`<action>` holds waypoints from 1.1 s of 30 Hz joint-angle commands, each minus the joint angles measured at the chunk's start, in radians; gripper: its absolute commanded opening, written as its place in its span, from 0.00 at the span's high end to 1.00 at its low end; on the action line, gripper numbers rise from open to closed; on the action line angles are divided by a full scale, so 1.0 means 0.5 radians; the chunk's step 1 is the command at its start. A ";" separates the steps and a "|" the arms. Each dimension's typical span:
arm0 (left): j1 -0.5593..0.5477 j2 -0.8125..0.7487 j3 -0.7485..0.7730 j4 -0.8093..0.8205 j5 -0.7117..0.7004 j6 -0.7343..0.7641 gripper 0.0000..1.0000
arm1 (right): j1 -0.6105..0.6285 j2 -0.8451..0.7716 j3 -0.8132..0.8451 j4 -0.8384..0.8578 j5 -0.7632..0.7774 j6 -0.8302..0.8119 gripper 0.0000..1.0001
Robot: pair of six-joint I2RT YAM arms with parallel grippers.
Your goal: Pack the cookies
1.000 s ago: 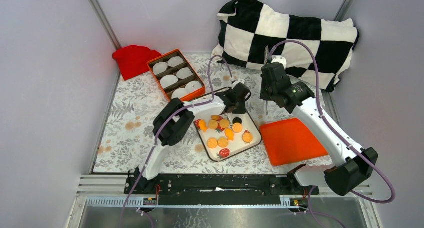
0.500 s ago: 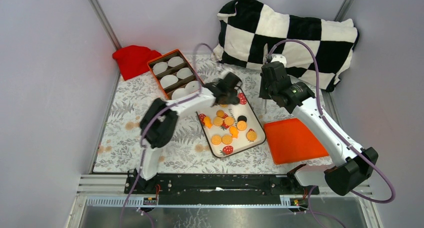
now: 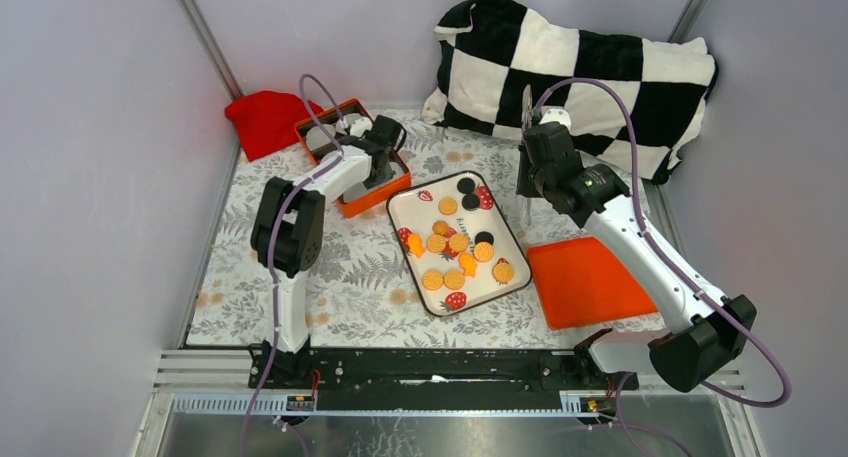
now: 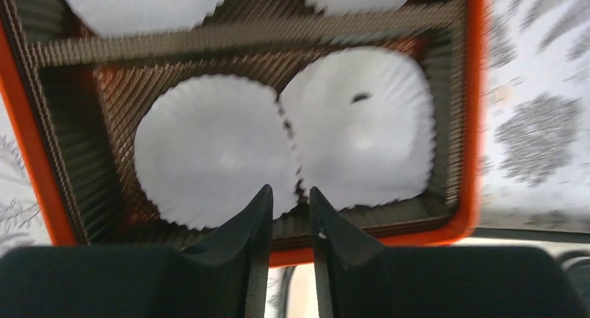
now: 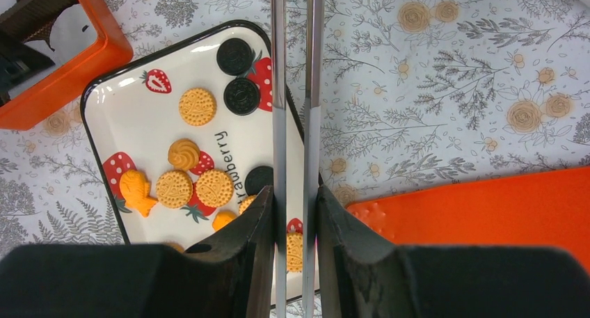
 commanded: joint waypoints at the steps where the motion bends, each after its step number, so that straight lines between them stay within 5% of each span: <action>1: -0.021 -0.031 -0.097 -0.161 -0.116 -0.048 0.70 | 0.010 -0.067 -0.015 0.127 -0.022 -0.045 0.80; 18: -0.093 -0.938 -1.237 -0.309 -0.057 -0.264 0.71 | 0.010 -0.144 -0.165 0.191 -0.096 -0.074 0.79; 33: -0.141 -1.690 -1.500 -0.771 0.042 -0.402 0.71 | 0.010 -0.159 -0.211 0.194 -0.230 -0.036 0.79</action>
